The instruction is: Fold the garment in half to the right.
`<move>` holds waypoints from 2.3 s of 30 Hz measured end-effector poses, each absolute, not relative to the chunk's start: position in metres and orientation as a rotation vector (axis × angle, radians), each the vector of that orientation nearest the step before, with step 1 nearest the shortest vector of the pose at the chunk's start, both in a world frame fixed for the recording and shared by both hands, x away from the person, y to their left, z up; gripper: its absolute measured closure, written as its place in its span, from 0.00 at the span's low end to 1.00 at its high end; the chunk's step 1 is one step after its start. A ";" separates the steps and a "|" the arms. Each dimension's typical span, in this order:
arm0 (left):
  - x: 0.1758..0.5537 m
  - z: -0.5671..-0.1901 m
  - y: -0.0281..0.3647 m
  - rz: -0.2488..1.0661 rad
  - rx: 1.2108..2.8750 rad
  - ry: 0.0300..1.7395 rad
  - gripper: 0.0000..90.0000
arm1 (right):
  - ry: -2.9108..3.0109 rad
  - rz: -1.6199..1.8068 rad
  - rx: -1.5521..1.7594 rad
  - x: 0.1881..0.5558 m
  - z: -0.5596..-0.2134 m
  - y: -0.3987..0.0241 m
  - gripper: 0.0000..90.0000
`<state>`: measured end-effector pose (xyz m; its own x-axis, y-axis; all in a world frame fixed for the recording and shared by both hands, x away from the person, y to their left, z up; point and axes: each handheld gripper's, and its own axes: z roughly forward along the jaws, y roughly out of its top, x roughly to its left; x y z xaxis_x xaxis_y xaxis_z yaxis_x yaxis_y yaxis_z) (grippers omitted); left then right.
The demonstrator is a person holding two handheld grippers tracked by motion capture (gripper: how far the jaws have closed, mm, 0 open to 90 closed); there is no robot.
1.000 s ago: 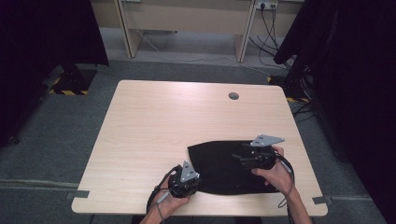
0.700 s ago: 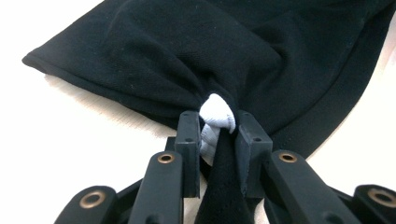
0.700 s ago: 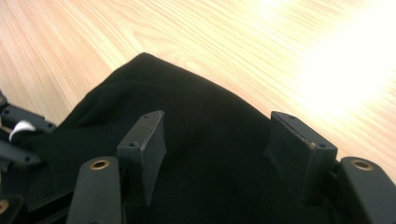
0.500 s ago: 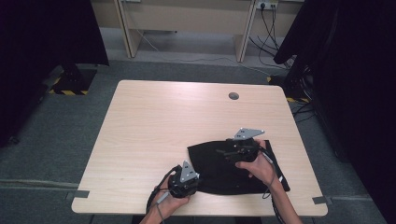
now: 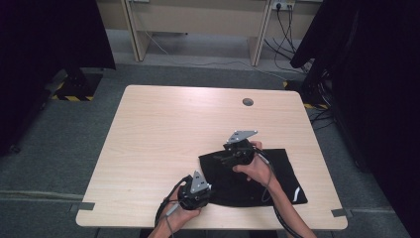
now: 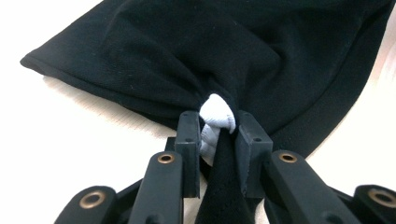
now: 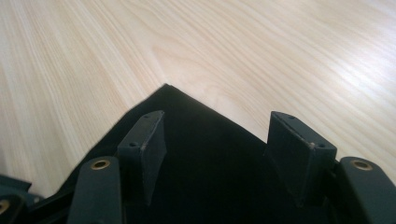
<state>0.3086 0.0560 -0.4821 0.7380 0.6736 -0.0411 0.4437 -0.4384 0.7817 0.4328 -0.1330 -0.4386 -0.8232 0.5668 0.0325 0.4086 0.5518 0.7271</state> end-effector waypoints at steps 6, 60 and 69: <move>0.308 -0.482 0.056 0.342 2.106 0.842 0.81 | 2.621 1.118 0.812 0.437 -0.447 -0.115 0.43; 0.329 -0.391 0.029 0.373 2.062 0.663 0.82 | 2.479 1.396 0.814 0.452 -0.387 -0.142 0.92; 0.340 -0.386 -0.017 0.342 2.097 0.604 0.82 | 2.410 1.415 0.893 0.451 -0.389 -0.189 0.92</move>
